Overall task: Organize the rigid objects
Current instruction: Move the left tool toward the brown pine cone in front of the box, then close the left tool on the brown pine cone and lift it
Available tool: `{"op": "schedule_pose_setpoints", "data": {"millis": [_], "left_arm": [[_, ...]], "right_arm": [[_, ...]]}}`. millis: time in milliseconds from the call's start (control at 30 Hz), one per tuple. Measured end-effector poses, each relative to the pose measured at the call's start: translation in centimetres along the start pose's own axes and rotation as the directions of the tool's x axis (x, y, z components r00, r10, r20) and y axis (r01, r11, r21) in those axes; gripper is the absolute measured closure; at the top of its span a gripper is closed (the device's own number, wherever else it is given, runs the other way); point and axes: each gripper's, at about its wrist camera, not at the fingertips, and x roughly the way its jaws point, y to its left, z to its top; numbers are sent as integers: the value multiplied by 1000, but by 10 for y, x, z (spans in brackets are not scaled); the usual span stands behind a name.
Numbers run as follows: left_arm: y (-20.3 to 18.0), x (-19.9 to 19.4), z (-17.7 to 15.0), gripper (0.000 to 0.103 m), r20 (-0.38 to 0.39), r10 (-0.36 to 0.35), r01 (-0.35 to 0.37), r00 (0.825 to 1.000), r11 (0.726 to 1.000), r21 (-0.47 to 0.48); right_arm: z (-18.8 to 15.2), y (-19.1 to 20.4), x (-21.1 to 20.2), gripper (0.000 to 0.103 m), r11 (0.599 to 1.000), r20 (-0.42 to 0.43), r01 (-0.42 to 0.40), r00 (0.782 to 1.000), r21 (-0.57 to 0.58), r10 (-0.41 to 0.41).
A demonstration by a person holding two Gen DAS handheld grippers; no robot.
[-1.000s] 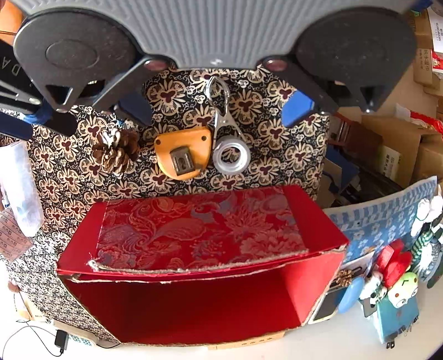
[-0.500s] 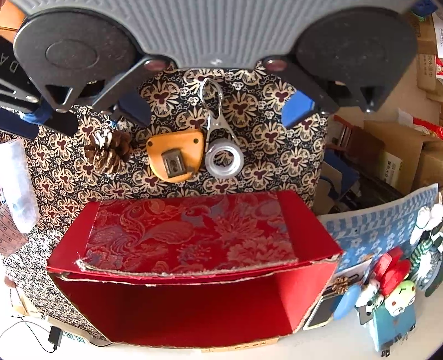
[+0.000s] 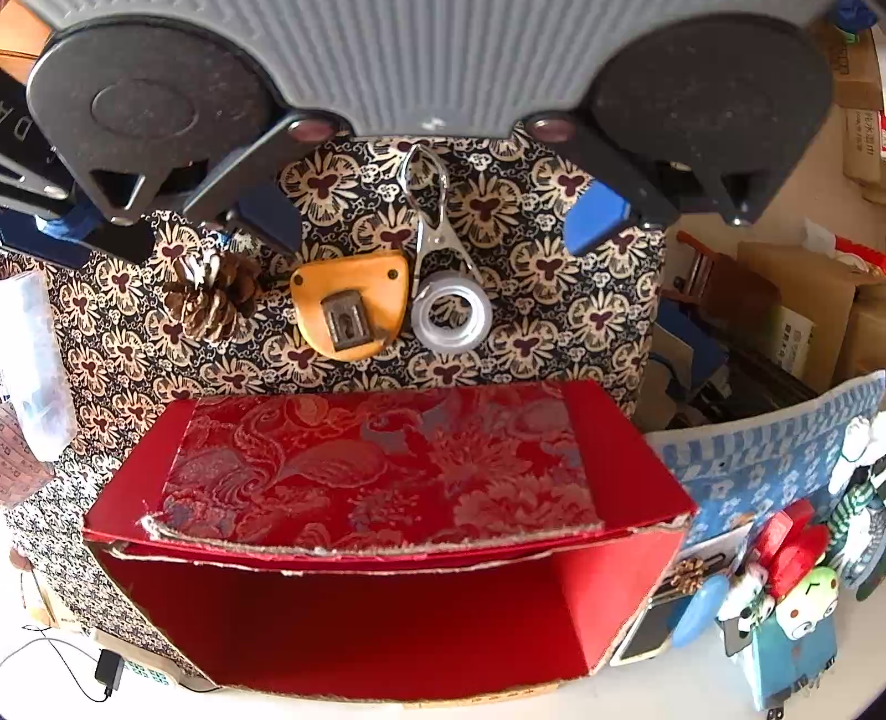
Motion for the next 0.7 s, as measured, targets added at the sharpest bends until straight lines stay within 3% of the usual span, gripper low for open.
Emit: {"op": "schedule_pose_setpoints", "data": {"millis": [267, 433, 500, 600, 700], "left_arm": [[4, 8, 2, 2, -11, -9, 9, 1000, 1000, 3], [24, 9, 4, 2, 34, -89, 90, 995, 996, -21], [36, 8, 2, 2, 61, -158, 160, 986, 987, -31], [53, 7, -3, 1, 98, -279, 284, 955, 958, -44], [55, 6, -13, 1, 112, -333, 336, 936, 942, -14]], "right_arm": [[5, -3, 5, 80, 999, 3, -28, 1000, 25, 28], [12, -17, 9, 84, 995, -1, -52, 999, 86, 52], [14, -24, 9, 86, 992, 1, -69, 998, 104, 69], [17, -31, 11, 87, 985, -16, -113, 993, 128, 116], [20, -40, 14, 87, 975, -35, -152, 987, 160, 160]]}}
